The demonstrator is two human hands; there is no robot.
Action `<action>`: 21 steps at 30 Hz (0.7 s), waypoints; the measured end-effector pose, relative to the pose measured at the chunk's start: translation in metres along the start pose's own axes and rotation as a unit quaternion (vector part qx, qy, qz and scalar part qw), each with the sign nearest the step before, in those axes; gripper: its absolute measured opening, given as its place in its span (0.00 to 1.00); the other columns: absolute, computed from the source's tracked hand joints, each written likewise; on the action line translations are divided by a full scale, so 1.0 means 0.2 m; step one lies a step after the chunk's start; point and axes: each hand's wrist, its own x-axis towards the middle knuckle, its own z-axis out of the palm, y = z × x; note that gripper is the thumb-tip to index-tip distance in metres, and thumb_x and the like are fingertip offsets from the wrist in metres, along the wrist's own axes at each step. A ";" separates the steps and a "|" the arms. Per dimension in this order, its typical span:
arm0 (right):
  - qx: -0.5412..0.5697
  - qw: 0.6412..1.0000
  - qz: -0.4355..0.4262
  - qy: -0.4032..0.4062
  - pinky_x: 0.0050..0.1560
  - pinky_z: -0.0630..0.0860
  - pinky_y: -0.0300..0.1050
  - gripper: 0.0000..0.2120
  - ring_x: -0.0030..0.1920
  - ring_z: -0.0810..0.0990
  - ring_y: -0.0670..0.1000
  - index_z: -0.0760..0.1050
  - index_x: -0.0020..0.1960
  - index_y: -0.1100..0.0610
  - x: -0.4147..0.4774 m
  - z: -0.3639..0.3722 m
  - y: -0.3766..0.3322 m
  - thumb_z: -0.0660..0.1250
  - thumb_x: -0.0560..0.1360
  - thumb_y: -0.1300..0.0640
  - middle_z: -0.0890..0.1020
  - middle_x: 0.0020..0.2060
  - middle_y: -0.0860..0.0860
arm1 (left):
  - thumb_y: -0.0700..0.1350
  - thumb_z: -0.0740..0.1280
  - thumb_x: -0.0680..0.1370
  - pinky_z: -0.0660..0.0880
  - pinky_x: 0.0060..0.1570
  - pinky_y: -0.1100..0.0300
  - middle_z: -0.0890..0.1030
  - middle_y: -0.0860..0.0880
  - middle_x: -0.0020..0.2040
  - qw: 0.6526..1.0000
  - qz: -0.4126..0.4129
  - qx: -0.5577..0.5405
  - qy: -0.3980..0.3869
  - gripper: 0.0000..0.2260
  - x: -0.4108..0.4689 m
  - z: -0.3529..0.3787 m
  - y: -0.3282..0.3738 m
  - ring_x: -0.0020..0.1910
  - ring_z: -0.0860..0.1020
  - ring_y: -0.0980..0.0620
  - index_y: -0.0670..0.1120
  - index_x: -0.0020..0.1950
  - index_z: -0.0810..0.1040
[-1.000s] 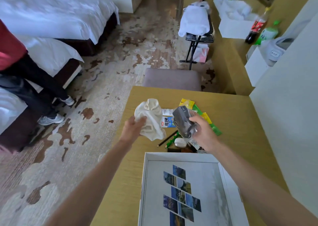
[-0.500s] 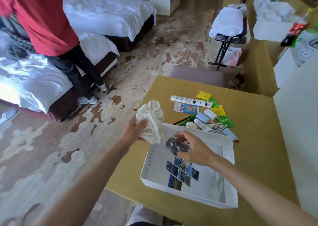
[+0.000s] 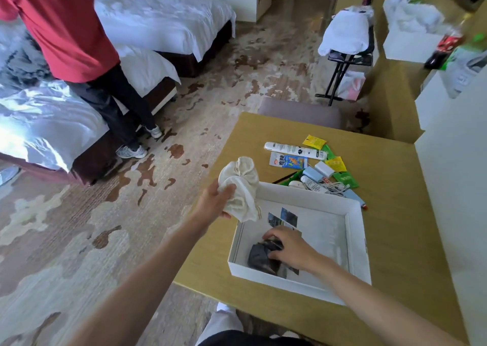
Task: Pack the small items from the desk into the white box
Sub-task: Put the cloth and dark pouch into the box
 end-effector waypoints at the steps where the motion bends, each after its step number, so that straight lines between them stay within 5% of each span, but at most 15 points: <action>1: -0.009 1.000 0.008 0.014 0.57 0.65 0.35 0.24 0.60 0.72 0.45 0.72 0.64 0.50 0.00 0.02 -0.01 0.75 0.70 0.54 0.74 0.61 0.46 | 0.54 0.65 0.77 0.78 0.30 0.59 0.83 0.50 0.41 1.000 0.001 0.001 -0.011 0.09 0.01 0.01 0.00 0.38 0.83 0.52 0.52 0.53 0.77; 7: 0.144 0.987 0.073 0.009 0.62 0.71 0.40 0.33 0.62 0.74 0.45 0.67 0.70 0.53 0.03 0.01 -0.04 0.76 0.68 0.57 0.76 0.62 0.48 | 0.50 0.64 0.79 0.80 0.32 0.57 0.83 0.49 0.43 0.998 -0.005 -0.019 -0.063 0.05 0.06 0.06 0.01 0.38 0.84 0.54 0.53 0.52 0.77; 10: 0.315 0.929 0.113 0.160 0.59 0.75 0.43 0.22 0.59 0.78 0.48 0.70 0.67 0.57 0.04 -0.11 -0.06 0.69 0.74 0.61 0.80 0.57 0.49 | 0.49 0.64 0.79 0.82 0.36 0.51 0.82 0.49 0.43 0.995 0.010 0.015 -0.099 0.05 0.09 0.09 0.03 0.39 0.83 0.53 0.50 0.52 0.76; 13: 0.460 0.866 0.068 0.186 0.55 0.78 0.43 0.21 0.56 0.81 0.45 0.73 0.65 0.50 0.04 -0.26 -0.10 0.69 0.73 0.48 0.83 0.55 0.47 | 0.48 0.64 0.79 0.79 0.31 0.57 0.80 0.48 0.42 0.982 0.017 0.068 -0.174 0.06 0.11 0.13 0.05 0.37 0.82 0.55 0.46 0.52 0.75; 21: 0.380 0.886 0.042 0.261 0.44 0.83 0.50 0.06 0.46 0.84 0.53 0.79 0.52 0.52 0.05 -0.36 -0.12 0.70 0.75 0.58 0.85 0.45 0.51 | 0.52 0.65 0.77 0.82 0.35 0.52 0.80 0.47 0.50 0.955 -0.005 0.182 -0.234 0.12 0.15 0.22 0.07 0.45 0.83 0.46 0.49 0.58 0.72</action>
